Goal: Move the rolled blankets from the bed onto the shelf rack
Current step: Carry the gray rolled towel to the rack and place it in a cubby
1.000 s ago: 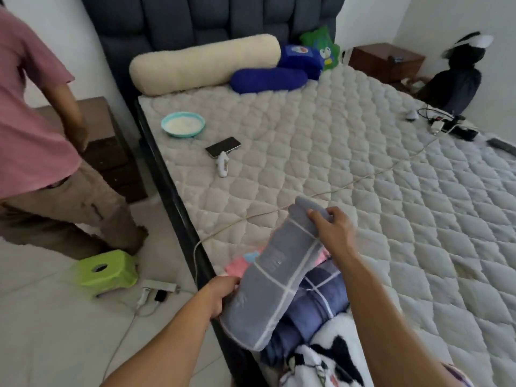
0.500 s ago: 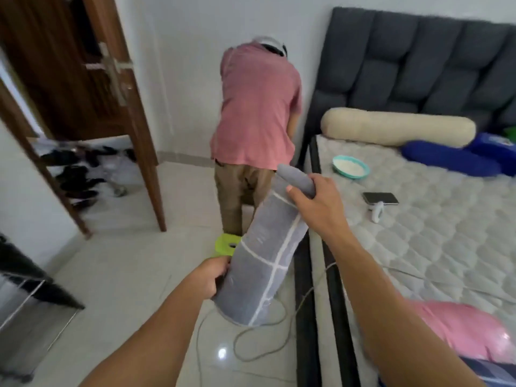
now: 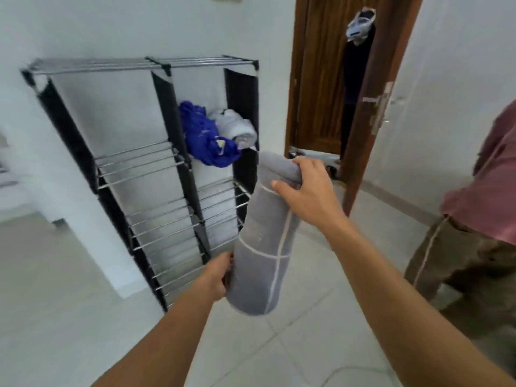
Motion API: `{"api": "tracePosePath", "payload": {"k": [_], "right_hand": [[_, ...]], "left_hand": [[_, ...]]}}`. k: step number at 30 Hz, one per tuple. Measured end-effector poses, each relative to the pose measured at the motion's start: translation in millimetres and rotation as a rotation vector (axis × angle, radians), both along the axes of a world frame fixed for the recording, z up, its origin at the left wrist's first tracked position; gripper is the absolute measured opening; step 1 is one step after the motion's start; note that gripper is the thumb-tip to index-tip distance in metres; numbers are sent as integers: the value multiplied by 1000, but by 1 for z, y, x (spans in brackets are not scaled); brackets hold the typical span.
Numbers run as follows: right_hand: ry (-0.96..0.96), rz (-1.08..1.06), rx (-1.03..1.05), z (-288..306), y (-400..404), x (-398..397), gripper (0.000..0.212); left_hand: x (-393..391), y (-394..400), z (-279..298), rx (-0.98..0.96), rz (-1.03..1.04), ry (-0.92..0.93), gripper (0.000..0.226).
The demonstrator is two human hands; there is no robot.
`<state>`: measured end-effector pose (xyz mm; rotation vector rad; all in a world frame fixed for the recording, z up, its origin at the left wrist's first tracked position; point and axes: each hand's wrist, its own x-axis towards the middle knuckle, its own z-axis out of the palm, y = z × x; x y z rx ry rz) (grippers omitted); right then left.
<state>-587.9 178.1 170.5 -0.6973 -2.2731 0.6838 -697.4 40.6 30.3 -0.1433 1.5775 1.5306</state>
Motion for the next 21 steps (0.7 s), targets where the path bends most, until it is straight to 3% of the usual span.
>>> {"api": "tracePosePath", "payload": {"k": [6,11,21], "right_hand": [[23,370,-39,14,-29,-159,54],[-19,570,-35,18,-28,-286,61],[-158,674,-54,17,7,-460,68]], "left_hand": [[-104,-63,17,35,319,30,29],[-174,-66,27,25,541,0,25],[-263,-22,32,141,719,24,23]]}}
